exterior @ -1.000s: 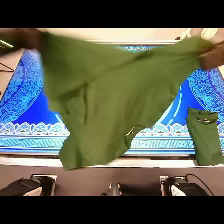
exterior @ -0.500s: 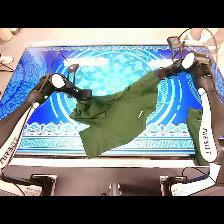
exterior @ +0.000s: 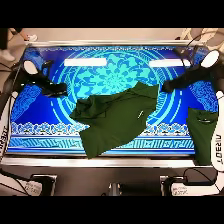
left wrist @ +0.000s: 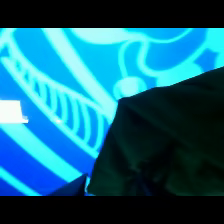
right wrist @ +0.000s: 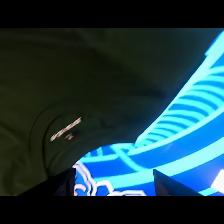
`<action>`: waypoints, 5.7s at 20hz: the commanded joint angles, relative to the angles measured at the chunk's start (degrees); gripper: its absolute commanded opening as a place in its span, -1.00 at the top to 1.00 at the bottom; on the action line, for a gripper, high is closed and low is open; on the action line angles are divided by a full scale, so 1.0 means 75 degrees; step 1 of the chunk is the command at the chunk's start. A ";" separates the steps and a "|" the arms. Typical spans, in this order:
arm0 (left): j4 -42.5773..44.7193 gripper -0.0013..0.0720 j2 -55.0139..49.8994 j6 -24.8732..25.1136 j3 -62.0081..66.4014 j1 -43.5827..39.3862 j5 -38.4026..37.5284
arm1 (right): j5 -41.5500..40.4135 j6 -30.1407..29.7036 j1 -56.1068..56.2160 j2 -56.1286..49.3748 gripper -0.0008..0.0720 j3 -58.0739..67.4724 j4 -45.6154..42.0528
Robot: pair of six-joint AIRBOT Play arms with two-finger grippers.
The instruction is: Fold the shirts.
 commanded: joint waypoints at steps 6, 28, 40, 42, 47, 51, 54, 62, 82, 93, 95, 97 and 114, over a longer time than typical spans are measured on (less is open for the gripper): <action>-0.0962 -0.31 -0.0099 0.0836 -0.2145 0.0157 0.0898 | 0.0224 -0.0679 0.0536 0.1387 -0.42 -0.4030 0.1297; -0.1102 0.90 0.0463 0.1606 -0.2162 -0.0085 0.0600 | -0.4695 0.0560 0.3281 0.1393 -0.43 -0.7309 0.4517; -0.1314 0.91 0.5403 0.0988 0.1288 -0.0085 0.3917 | -0.4281 -0.0527 0.0787 0.5639 0.93 -0.0912 -0.0676; -0.1317 0.91 0.6577 0.0717 0.1431 -0.0087 0.5356 | -0.4581 -0.0516 0.0766 0.6423 0.93 0.0265 -0.1518; -0.1845 0.90 0.7635 0.0562 0.1428 -0.0087 0.5476 | -0.4191 0.0178 0.0766 0.7117 0.93 0.0708 -0.1335; -0.1769 0.90 0.7446 0.0892 0.1177 -0.0085 0.4913 | -0.3722 0.0157 0.0766 0.6854 0.93 0.0708 -0.1384; -0.1288 0.90 0.7257 0.0892 0.0303 -0.0085 0.3958 | -0.1821 0.0140 0.0766 0.6114 0.93 0.0705 -0.1632; -0.1346 0.90 0.5453 0.0889 -0.4252 -0.0423 0.5254 | -0.2509 0.0933 0.0766 0.2055 0.92 -0.0956 -0.1166; -0.0178 -0.30 0.2704 0.0953 -0.4998 0.1227 -0.0242 | 0.0379 -0.0446 -0.1504 0.1230 -0.36 -0.4176 0.0845; -0.1268 0.28 0.2471 0.0968 -0.6496 0.0577 0.1655 | -0.1259 -0.0994 -0.1501 0.1411 -0.70 -0.6540 0.2567; -0.1262 0.91 0.2477 0.1032 -0.6493 0.0583 0.1687 | -0.1891 -0.1046 -0.1501 0.1408 -0.69 -0.7029 0.2847; -0.1262 0.90 0.2573 0.1148 -0.6496 0.0568 0.1682 | -0.2285 -0.1271 -0.1486 0.1393 -0.68 -0.7335 0.3392; -0.0341 0.90 0.6921 0.0711 0.1291 0.0565 0.3829 | -0.3719 -0.1212 -0.0041 0.5785 0.93 0.0775 -0.0070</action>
